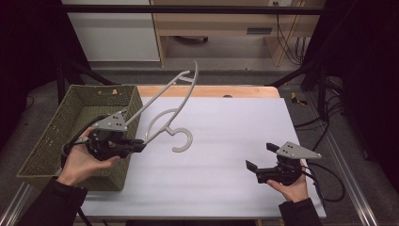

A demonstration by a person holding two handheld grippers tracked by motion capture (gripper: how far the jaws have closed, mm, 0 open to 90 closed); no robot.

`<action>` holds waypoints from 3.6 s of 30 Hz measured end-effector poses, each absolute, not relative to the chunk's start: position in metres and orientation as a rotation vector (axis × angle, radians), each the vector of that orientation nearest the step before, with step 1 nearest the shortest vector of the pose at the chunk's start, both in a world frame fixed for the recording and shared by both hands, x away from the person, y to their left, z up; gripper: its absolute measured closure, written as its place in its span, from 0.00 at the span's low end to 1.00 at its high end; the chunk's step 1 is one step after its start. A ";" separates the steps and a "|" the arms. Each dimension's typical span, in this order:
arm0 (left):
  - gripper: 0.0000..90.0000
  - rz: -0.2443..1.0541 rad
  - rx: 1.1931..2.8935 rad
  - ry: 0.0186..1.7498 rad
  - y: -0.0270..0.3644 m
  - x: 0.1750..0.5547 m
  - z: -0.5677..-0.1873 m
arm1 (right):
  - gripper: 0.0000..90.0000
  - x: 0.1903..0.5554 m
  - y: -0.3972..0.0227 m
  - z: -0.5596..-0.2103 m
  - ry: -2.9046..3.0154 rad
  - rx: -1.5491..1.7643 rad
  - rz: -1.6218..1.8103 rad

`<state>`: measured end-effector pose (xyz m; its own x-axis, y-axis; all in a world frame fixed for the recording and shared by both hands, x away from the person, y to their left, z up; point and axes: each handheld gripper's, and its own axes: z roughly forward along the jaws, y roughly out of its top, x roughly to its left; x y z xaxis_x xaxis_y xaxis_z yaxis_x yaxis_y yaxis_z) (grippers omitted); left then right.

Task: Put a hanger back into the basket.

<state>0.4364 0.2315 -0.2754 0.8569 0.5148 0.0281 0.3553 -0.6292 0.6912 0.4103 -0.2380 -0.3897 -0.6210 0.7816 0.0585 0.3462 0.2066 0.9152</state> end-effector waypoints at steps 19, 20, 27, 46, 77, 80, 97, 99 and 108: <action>0.91 0.334 2.290 0.691 0.301 0.452 -0.263 | 0.03 0.411 -0.238 -0.389 2.062 1.046 1.381; 0.91 0.335 2.296 0.696 0.304 0.453 -0.264 | 0.03 0.411 -0.238 -0.389 2.064 1.046 1.380; 0.91 0.322 2.305 0.757 0.326 0.465 -0.272 | 0.03 0.411 -0.238 -0.389 2.060 1.050 1.379; 0.91 0.288 2.335 0.814 0.357 0.471 -0.295 | 0.03 0.411 -0.239 -0.389 2.058 1.053 1.376; 0.91 0.212 2.365 0.973 0.408 0.481 -0.331 | 0.03 0.413 -0.239 -0.390 2.061 1.058 1.362; 0.91 0.203 2.360 0.990 0.411 0.481 -0.334 | 0.03 0.413 -0.239 -0.390 2.062 1.060 1.362; 0.91 0.150 2.375 1.038 0.416 0.484 -0.350 | 0.03 0.413 -0.239 -0.390 2.061 1.056 1.365; 0.91 0.148 2.366 1.045 0.416 0.485 -0.352 | 0.03 0.413 -0.239 -0.390 2.061 1.057 1.366; 0.91 0.196 2.360 1.073 0.418 0.487 -0.361 | 0.03 0.413 -0.239 -0.390 2.063 1.055 1.365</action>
